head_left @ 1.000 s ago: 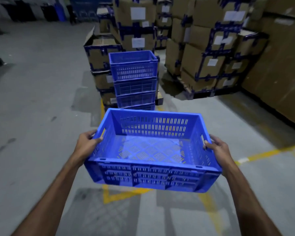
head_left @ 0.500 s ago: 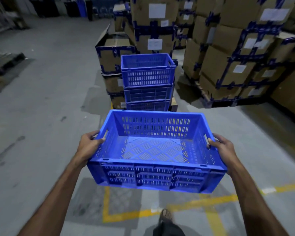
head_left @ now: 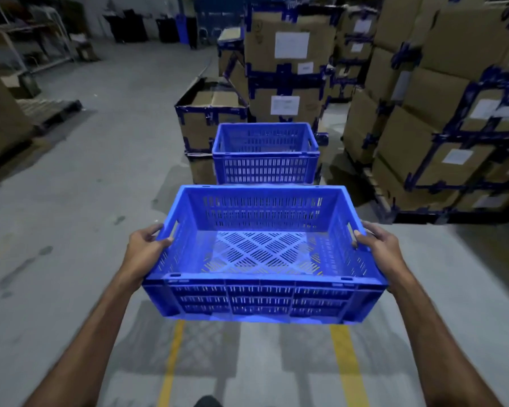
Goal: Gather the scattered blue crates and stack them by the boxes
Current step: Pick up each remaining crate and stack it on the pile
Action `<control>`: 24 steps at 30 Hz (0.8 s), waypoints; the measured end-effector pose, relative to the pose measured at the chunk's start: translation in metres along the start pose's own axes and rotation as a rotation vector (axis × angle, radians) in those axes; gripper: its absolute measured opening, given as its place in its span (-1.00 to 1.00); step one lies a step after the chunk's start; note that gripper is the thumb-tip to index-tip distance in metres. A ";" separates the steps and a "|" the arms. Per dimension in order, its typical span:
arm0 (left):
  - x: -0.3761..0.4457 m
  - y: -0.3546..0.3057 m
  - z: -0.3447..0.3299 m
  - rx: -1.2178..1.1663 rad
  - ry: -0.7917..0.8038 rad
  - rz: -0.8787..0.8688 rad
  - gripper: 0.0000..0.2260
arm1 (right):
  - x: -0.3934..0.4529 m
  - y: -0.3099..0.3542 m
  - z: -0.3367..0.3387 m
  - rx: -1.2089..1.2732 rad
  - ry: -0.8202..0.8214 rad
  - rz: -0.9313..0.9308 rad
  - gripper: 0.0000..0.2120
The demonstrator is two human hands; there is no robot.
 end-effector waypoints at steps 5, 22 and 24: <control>0.067 -0.020 -0.011 0.021 -0.010 0.001 -0.57 | 0.065 0.021 -0.004 0.018 0.006 -0.002 -0.81; 0.341 -0.174 -0.005 0.023 0.051 -0.187 -0.61 | 0.295 0.160 -0.038 -0.016 -0.085 0.154 -0.64; 0.366 -0.190 -0.004 0.036 0.053 -0.192 -0.61 | 0.320 0.170 -0.042 -0.012 -0.084 0.163 -0.62</control>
Point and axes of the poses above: each hand's wrist, its own x-axis towards the middle knuckle, its own z-axis out of the back of the hand, y = z × x, the point moved 6 cm from there along x, towards the middle knuckle, and after that the axes turned 14 degrees about y, right-handed, at the moved point
